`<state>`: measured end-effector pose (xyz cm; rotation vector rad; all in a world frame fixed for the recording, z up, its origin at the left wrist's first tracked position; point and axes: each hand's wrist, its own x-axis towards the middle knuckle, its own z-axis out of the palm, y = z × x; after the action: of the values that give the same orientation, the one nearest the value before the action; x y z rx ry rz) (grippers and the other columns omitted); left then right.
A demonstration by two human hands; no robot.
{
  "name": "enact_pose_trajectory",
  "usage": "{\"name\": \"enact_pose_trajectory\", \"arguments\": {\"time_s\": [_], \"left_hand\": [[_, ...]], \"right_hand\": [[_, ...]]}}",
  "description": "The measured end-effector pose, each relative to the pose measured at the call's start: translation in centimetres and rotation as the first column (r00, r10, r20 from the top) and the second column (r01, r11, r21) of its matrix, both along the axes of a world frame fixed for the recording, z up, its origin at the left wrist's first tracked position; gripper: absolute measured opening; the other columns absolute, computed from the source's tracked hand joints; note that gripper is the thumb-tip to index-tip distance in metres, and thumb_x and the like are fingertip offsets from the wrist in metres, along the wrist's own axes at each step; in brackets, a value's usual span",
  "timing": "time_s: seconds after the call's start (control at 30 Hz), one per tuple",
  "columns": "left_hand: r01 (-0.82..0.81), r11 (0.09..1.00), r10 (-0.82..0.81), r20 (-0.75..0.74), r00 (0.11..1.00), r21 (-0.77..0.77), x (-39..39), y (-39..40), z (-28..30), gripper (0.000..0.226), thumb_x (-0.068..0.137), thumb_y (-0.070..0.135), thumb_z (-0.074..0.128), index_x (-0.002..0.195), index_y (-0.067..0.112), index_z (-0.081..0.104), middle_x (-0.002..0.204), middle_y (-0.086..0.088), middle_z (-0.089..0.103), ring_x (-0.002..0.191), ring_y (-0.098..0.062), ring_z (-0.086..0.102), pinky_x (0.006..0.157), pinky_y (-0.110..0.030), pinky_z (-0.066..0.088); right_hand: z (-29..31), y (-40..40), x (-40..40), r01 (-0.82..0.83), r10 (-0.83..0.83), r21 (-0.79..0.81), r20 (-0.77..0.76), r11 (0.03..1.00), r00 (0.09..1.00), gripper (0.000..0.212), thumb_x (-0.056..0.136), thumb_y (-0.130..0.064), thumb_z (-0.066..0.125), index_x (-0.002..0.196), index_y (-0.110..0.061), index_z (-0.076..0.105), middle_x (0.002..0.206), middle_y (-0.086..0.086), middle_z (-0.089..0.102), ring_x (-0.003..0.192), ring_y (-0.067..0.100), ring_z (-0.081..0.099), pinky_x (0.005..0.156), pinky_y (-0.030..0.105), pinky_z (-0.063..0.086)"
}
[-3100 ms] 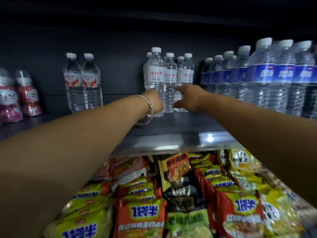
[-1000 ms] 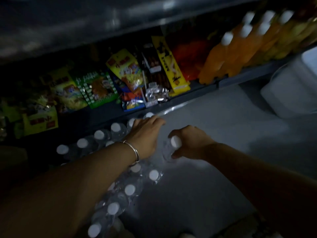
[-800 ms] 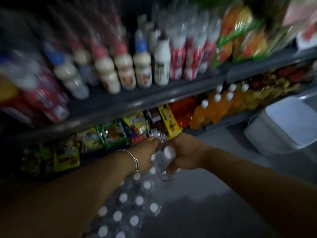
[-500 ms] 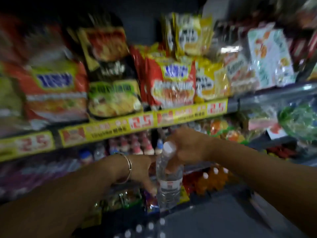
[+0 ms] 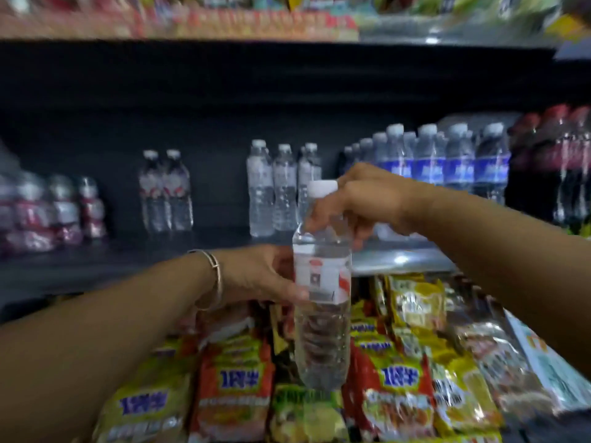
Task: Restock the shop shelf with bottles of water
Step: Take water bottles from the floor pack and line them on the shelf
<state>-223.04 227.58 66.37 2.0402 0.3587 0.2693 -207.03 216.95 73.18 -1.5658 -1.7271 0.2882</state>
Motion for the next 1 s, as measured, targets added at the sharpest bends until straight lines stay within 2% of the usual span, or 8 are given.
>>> {"name": "enact_pose_trajectory", "arguments": {"time_s": [0.1,0.2,0.3,0.4,0.57,0.7,0.87,1.0], "left_hand": [[-0.094,0.995,0.095,0.124,0.988,-0.019,-2.1,1.8,4.2,0.072,0.058,0.011,0.086,0.122,0.008,0.055,0.125,-0.015,0.06,0.114,-0.026,0.059,0.094,-0.035,0.051],[-0.189,0.982,0.188,0.225,0.956,-0.016,-4.0,3.7,7.0,0.054,0.074,0.006,0.073,0.124,0.005,0.052,0.123,-0.017,0.061,0.113,-0.029,0.06,0.094,-0.04,0.051],[-0.314,0.949,0.291,0.293,0.911,0.033,-6.1,5.9,8.6,0.041,0.079,0.012,0.066,0.118,0.005,0.056,0.117,-0.013,0.066,0.107,-0.024,0.064,0.089,-0.034,0.054],[-0.395,0.911,0.345,0.306,0.887,0.116,-7.3,8.4,9.2,0.049,0.071,0.025,0.076,0.115,0.015,0.057,0.115,-0.004,0.066,0.101,-0.016,0.066,0.085,-0.029,0.055],[-0.587,0.772,0.503,0.33,0.799,0.244,-6.7,12.6,8.4,0.071,0.062,0.038,0.081,0.121,0.022,0.045,0.108,0.009,0.064,0.098,-0.008,0.063,0.091,-0.029,0.05],[-0.671,0.713,0.586,0.354,0.729,0.205,-6.4,16.0,7.7,0.07,0.061,0.031,0.084,0.115,0.022,0.041,0.11,0.004,0.062,0.099,-0.012,0.062,0.088,-0.031,0.051],[-0.695,0.701,0.624,0.336,0.706,0.158,-6.8,19.0,7.4,0.054,0.07,0.012,0.08,0.115,0.013,0.049,0.101,0.003,0.065,0.09,-0.007,0.062,0.072,-0.018,0.049],[-0.699,0.699,0.639,0.309,0.704,0.148,-7.3,21.1,6.8,0.049,0.073,0.005,0.075,0.117,0.008,0.056,0.107,-0.004,0.068,0.099,-0.016,0.064,0.088,-0.032,0.052]], "right_hand": [[4.5,2.2,-1.7,0.026,-0.019,0.123,-0.062,0.992,0.998,0.024,0.065,-0.022,0.078,0.054,-0.007,0.064,0.048,0.005,0.05,0.042,0.018,0.049,0.039,0.021,0.04],[7.5,5.2,-3.7,0.063,-0.039,0.19,-0.129,0.98,0.991,0.027,0.067,-0.022,0.078,0.059,-0.006,0.058,0.046,0.003,0.05,0.032,0.012,0.043,0.038,0.018,0.034],[9.6,8.9,-5.6,0.139,-0.102,0.279,-0.144,0.95,0.984,0.032,0.062,-0.032,0.081,0.064,-0.006,0.062,0.058,0.006,0.052,0.041,0.018,0.048,0.041,0.023,0.039],[10.9,12.3,-7.1,0.216,-0.19,0.314,-0.111,0.925,0.975,0.043,0.062,-0.043,0.08,0.076,-0.005,0.065,0.07,0.008,0.06,0.055,0.025,0.058,0.051,0.03,0.048],[11.1,18.3,-8.9,0.299,-0.297,0.345,-0.06,0.89,0.953,0.045,0.064,-0.052,0.075,0.077,-0.01,0.064,0.079,0.006,0.065,0.073,0.027,0.064,0.068,0.037,0.056],[10.5,22.7,-9.5,0.33,-0.352,0.353,-0.003,0.876,0.936,0.044,0.068,-0.057,0.072,0.072,-0.016,0.056,0.084,0.004,0.063,0.079,0.025,0.063,0.069,0.033,0.052],[9.5,26.5,-9.4,0.309,-0.343,0.338,0.047,0.889,0.938,0.051,0.072,-0.063,0.067,0.081,-0.014,0.056,0.084,0.004,0.061,0.081,0.025,0.063,0.068,0.032,0.05],[9.4,28.5,-9.9,0.284,-0.322,0.319,0.072,0.904,0.944,0.053,0.073,-0.062,0.066,0.086,-0.012,0.058,0.094,0.008,0.063,0.09,0.026,0.063,0.069,0.033,0.049]]}}
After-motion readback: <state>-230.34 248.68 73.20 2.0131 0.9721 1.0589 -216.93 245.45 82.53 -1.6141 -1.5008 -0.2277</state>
